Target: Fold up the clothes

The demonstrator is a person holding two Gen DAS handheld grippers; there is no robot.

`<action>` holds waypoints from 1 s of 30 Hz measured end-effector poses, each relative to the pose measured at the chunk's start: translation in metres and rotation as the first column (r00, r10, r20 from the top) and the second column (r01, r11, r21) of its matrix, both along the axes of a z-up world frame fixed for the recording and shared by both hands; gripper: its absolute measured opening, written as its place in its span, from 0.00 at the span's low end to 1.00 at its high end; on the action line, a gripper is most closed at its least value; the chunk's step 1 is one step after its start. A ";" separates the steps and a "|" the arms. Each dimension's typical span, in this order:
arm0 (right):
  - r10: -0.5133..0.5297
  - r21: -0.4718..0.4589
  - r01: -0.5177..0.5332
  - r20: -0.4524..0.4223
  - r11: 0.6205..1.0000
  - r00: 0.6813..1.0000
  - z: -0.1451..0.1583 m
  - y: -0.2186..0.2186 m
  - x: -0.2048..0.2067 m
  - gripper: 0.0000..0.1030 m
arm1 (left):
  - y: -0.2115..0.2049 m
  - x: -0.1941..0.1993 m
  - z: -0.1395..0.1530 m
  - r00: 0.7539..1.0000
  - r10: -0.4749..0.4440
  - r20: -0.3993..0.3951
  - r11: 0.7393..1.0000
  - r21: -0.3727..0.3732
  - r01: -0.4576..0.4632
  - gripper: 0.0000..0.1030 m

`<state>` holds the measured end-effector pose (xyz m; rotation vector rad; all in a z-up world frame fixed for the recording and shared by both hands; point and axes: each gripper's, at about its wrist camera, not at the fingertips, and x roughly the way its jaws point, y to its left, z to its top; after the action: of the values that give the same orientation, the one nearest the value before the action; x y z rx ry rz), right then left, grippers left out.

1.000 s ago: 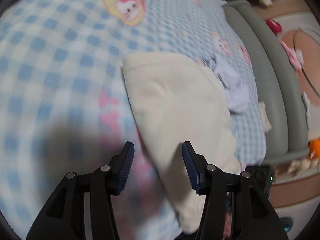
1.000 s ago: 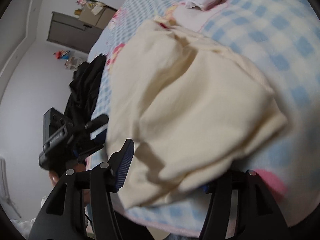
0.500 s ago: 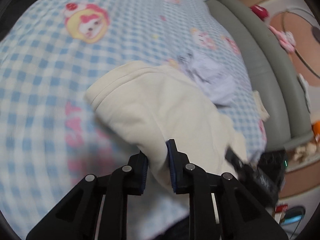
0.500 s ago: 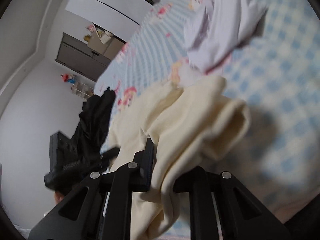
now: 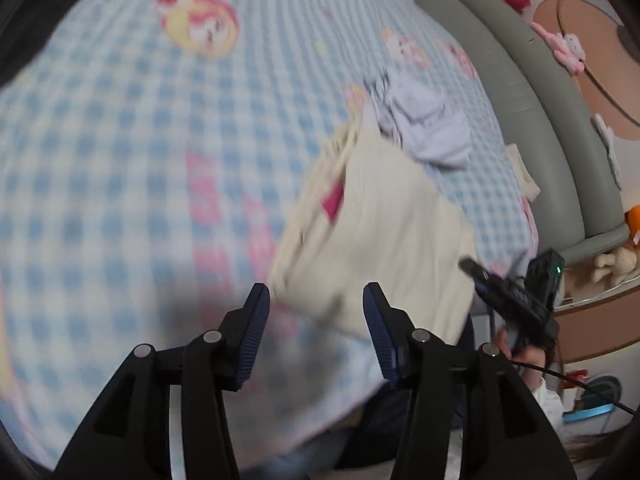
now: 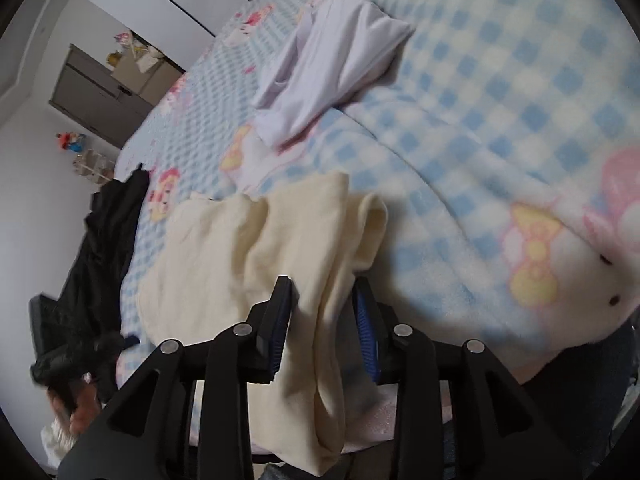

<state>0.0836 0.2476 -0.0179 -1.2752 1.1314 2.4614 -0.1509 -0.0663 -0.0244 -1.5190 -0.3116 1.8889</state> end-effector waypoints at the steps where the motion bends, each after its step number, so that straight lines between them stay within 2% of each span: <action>1: 0.016 -0.030 -0.017 -0.008 0.999 1.000 -0.002 0.003 0.003 0.34 | 0.007 -0.007 -0.001 1.000 -0.020 -0.008 1.000 0.002 0.020 0.53; 3: 0.059 -0.067 -0.059 -0.002 0.996 0.998 -0.012 -0.008 -0.005 0.37 | 0.027 -0.021 -0.012 0.998 -0.054 0.013 0.998 -0.017 0.054 0.56; 4: 0.080 -0.086 -0.080 0.001 0.993 0.997 -0.017 -0.013 -0.010 0.43 | 0.038 -0.026 -0.022 0.997 -0.074 0.035 0.997 -0.029 0.075 0.60; 5: 0.102 -0.104 -0.101 0.003 0.989 0.995 -0.022 -0.018 -0.014 0.43 | 0.048 -0.029 -0.033 0.993 -0.095 0.063 0.994 -0.041 0.098 0.65; 7: 0.070 -0.144 -0.068 0.008 0.987 0.998 -0.037 -0.018 -0.017 0.43 | 0.061 -0.033 -0.058 0.985 -0.112 0.130 0.992 -0.051 0.119 0.77; 8: 0.053 -0.164 -0.051 0.011 0.985 0.999 -0.044 -0.018 -0.018 0.44 | 0.068 -0.034 -0.070 0.979 -0.117 0.165 0.990 -0.055 0.127 0.76; 9: 0.052 -0.165 -0.050 0.004 0.985 0.999 -0.044 -0.017 -0.020 0.44 | 0.070 -0.034 -0.076 0.978 -0.112 0.178 0.991 -0.056 0.124 0.73; 10: 0.051 -0.164 -0.051 -0.004 0.985 0.999 -0.043 -0.016 -0.022 0.40 | 0.071 -0.033 -0.072 0.979 -0.107 0.172 0.992 -0.043 0.116 0.59; 11: 0.050 -0.164 -0.051 -0.011 0.985 0.999 -0.042 -0.015 -0.025 0.34 | 0.070 -0.032 -0.066 0.981 -0.105 0.163 0.994 -0.023 0.110 0.47; 12: 0.069 -0.144 -0.076 -0.052 0.987 0.996 -0.030 -0.017 -0.029 0.24 | 0.069 -0.030 -0.057 0.984 -0.099 0.146 0.995 -0.012 0.102 0.41; 13: 0.089 -0.122 -0.100 -0.094 0.987 0.992 -0.018 -0.020 -0.033 0.19 | 0.065 -0.026 -0.046 0.987 -0.095 0.127 0.995 0.003 0.096 0.34; 14: 0.110 -0.100 -0.124 -0.136 0.987 0.985 -0.005 -0.022 -0.037 0.19 | 0.059 -0.022 -0.035 0.990 -0.089 0.111 0.996 0.028 0.087 0.31; 17: 0.165 -0.039 -0.181 -0.252 0.983 0.953 0.028 -0.029 -0.047 0.19 | 0.033 -0.001 0.002 0.997 -0.065 0.050 0.992 0.111 0.059 0.30; 19: 0.181 -0.036 -0.202 -0.318 0.979 0.931 0.041 -0.031 -0.048 0.19 | 0.013 0.014 0.016 0.999 -0.047 0.020 0.991 0.128 0.044 0.30; 21: 0.154 -0.061 -0.181 -0.307 0.982 0.939 0.039 -0.027 -0.044 0.20 | -0.004 0.025 0.016 1.000 -0.027 0.011 0.995 0.101 0.025 0.32; 23: 0.139 -0.039 -0.146 -0.141 0.988 0.980 0.018 -0.024 -0.048 0.27 | -0.013 0.027 -0.006 0.999 -0.023 0.039 0.999 0.032 0.022 0.42; 25: 0.126 0.012 -0.126 0.062 0.992 0.990 -0.010 -0.025 -0.057 0.30 | -0.014 0.023 -0.041 0.993 -0.040 0.115 0.998 -0.037 0.044 0.49; 26: 0.114 -0.018 -0.113 0.084 0.993 0.990 -0.019 -0.023 -0.054 0.31 | -0.017 0.020 -0.053 0.988 -0.039 0.148 0.998 -0.040 0.046 0.56; 27: 0.103 -0.049 -0.099 0.103 0.994 0.989 -0.029 -0.021 -0.052 0.32 | -0.021 0.017 -0.058 0.985 -0.035 0.170 0.999 -0.010 0.038 0.56; 28: 0.098 -0.079 -0.092 0.074 0.993 0.992 -0.028 -0.021 -0.049 0.32 | -0.025 0.014 -0.060 0.981 -0.033 0.189 0.999 0.028 0.028 0.56; 30: 0.085 -0.139 -0.082 0.014 0.987 0.996 -0.025 -0.019 -0.042 0.36 | -0.028 0.005 -0.054 0.986 -0.031 0.163 0.996 0.083 0.018 0.60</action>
<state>0.0414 0.2282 -0.0431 -1.4091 1.2888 2.4600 -0.1457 -0.0946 -0.0784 -1.6190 -0.4366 1.7148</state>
